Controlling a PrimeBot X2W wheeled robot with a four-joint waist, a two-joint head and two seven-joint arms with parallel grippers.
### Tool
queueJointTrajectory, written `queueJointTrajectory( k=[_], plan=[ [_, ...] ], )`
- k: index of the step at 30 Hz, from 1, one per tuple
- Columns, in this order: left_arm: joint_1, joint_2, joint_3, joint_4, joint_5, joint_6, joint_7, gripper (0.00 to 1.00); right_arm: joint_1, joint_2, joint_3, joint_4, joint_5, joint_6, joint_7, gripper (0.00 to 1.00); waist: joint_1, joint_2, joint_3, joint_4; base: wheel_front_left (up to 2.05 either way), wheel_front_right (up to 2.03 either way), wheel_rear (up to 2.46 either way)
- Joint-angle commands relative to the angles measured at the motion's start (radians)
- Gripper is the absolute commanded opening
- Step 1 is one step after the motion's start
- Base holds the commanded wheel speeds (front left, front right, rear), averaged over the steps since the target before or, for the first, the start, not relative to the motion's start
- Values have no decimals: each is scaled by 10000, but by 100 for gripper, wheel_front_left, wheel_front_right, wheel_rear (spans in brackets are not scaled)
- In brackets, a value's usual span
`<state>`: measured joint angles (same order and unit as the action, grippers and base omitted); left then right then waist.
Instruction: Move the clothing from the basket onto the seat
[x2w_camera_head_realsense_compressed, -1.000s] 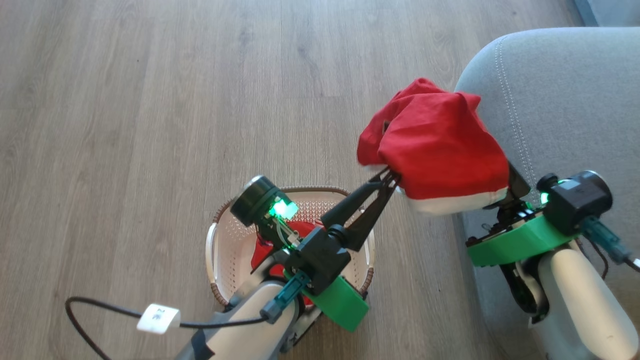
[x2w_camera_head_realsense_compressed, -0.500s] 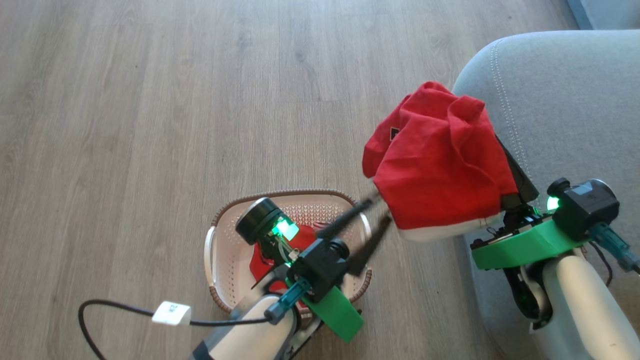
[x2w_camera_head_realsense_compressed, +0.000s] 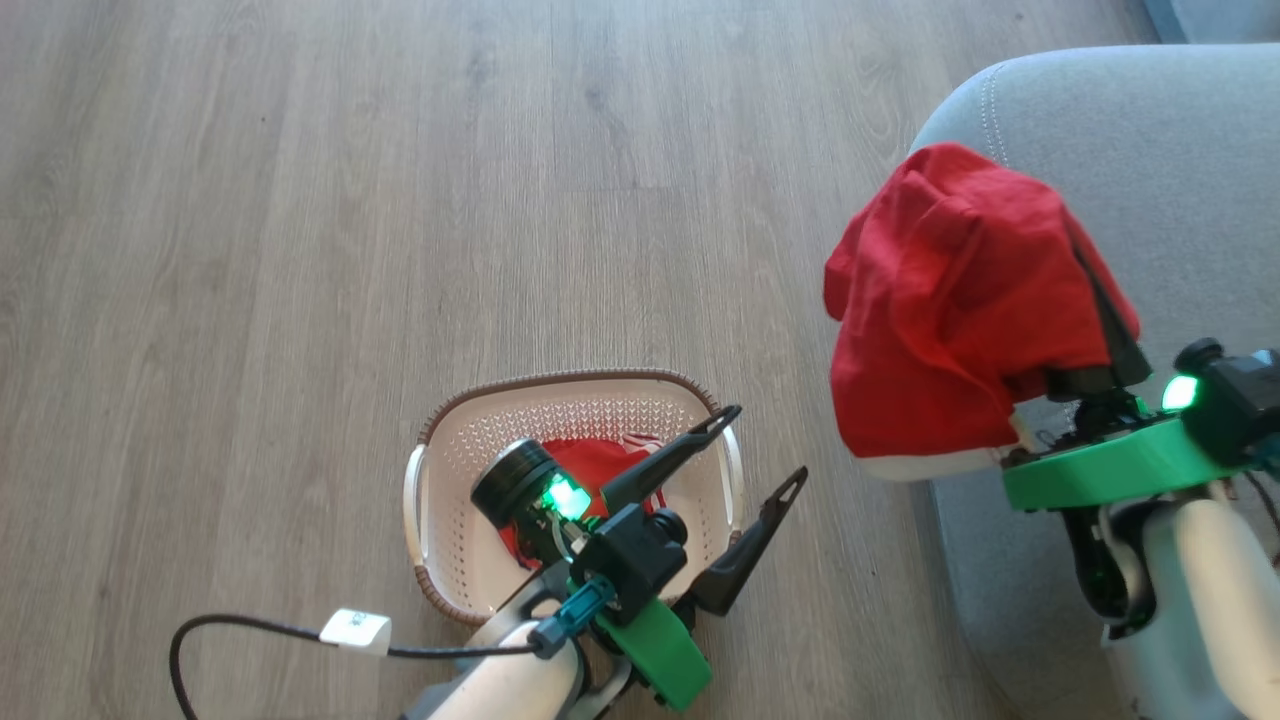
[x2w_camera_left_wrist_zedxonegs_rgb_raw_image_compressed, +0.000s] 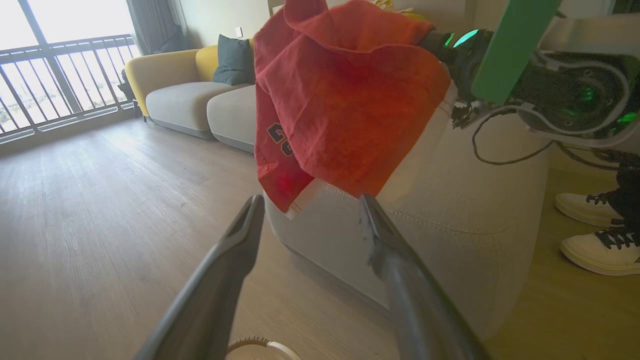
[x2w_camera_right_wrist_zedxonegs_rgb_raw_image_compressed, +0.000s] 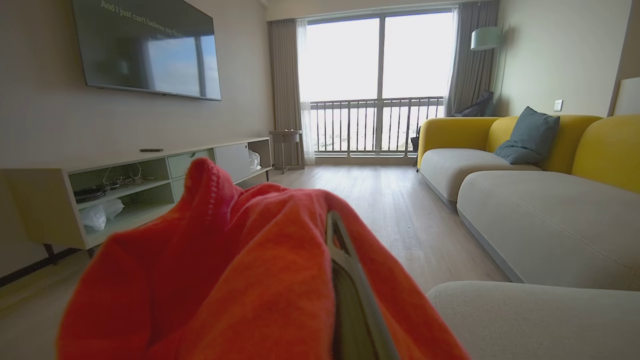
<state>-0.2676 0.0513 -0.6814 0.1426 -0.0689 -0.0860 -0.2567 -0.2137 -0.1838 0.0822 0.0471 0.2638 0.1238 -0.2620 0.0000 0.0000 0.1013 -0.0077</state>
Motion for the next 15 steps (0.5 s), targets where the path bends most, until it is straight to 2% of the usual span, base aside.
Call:
queueJointTrajectory(
  k=[1, 15],
  plan=[
    [-182, -9, 308, -270, 46, -55, -51, 100, -217, 59, 46, -403, -67, 69, 2, 0, 0, 0, 26, -10, 0, 0, 0],
    [265, -10, 412, 401, -295, -345, -51, 100, -83, 162, -301, -381, 49, 69, 2, 0, 0, 0, 119, -290, 0, 0, 0]
  ],
)
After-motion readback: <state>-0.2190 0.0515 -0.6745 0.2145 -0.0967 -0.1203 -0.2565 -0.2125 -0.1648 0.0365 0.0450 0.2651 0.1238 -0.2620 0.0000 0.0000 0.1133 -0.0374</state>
